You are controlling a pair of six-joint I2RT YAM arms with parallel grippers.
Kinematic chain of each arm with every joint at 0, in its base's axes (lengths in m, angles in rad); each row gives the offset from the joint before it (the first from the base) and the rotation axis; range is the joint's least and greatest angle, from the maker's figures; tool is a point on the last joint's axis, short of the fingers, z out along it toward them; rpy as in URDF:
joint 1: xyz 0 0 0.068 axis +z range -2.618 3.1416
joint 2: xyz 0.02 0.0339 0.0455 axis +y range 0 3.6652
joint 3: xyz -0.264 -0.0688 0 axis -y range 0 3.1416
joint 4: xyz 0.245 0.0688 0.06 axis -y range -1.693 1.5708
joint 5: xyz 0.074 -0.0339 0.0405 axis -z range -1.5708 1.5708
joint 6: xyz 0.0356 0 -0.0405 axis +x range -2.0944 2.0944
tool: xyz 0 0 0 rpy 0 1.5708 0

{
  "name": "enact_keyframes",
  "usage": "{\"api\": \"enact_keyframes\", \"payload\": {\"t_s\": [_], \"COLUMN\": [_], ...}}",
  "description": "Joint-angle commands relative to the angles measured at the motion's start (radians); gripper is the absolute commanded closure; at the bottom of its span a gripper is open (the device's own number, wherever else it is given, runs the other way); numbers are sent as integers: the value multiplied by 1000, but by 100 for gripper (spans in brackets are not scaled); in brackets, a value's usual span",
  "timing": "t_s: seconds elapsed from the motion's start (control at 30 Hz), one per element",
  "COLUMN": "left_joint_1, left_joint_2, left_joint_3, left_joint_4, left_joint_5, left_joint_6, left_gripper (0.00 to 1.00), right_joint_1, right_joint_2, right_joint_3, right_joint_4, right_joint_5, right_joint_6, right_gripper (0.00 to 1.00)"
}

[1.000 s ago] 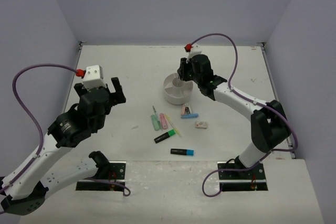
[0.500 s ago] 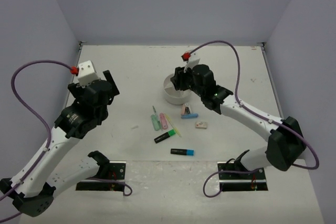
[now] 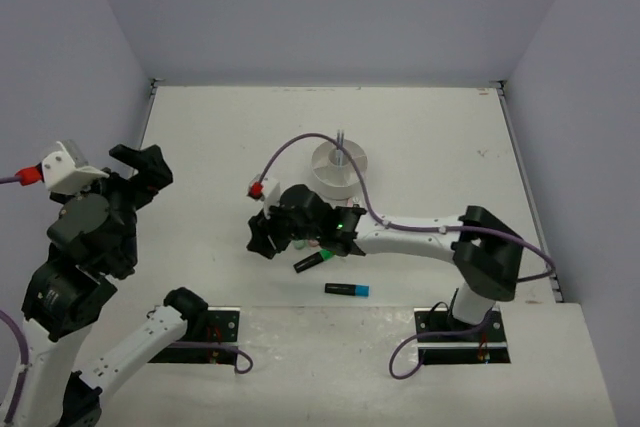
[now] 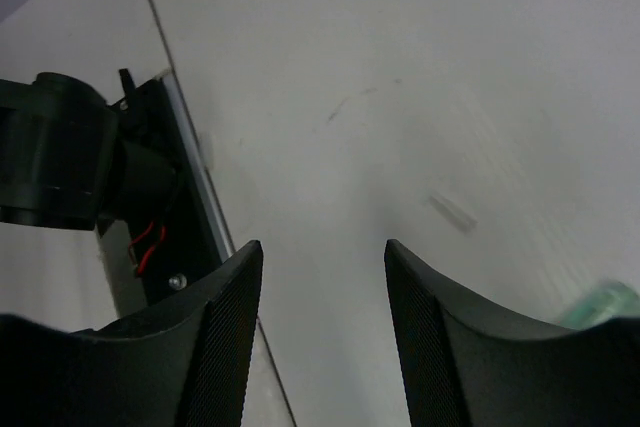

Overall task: Sort the stationery into containers
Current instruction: Move the pen cap to the corner of the board.

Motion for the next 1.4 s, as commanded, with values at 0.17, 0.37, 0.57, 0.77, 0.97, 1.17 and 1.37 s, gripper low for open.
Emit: {"api": "enact_keyframes", "payload": {"t_s": [0.17, 0.37, 0.57, 0.77, 0.97, 1.17, 1.37], "left_joint_1": [5, 6, 5, 6, 5, 5, 5], "left_joint_2": [216, 208, 154, 116, 154, 146, 111], "left_joint_3": [317, 287, 164, 67, 0, -128, -243], "left_joint_4": [-293, -221, -86, 32, 31, 85, 123], "left_joint_5": [-23, 185, 412, 482, 319, 345, 389], "left_joint_6": [-9, 55, 144, 195, 118, 82, 85], "left_gripper": [0, 0, 0, 0, 0, 0, 0], "right_joint_1": [119, 131, 130, 130, 130, 128, 130], "right_joint_2": [282, 408, 491, 602, 607, 603, 609], "right_joint_3": [304, 459, 549, 651, 650, 644, 680], "right_joint_4": [2, -45, -72, -142, -200, -250, -322], "right_joint_5": [-129, -184, -212, -212, -255, -284, -217], "right_joint_6": [30, 11, 3, -36, -44, -42, -107], "right_gripper": [45, 46, 47, 46, 46, 44, 41]}}
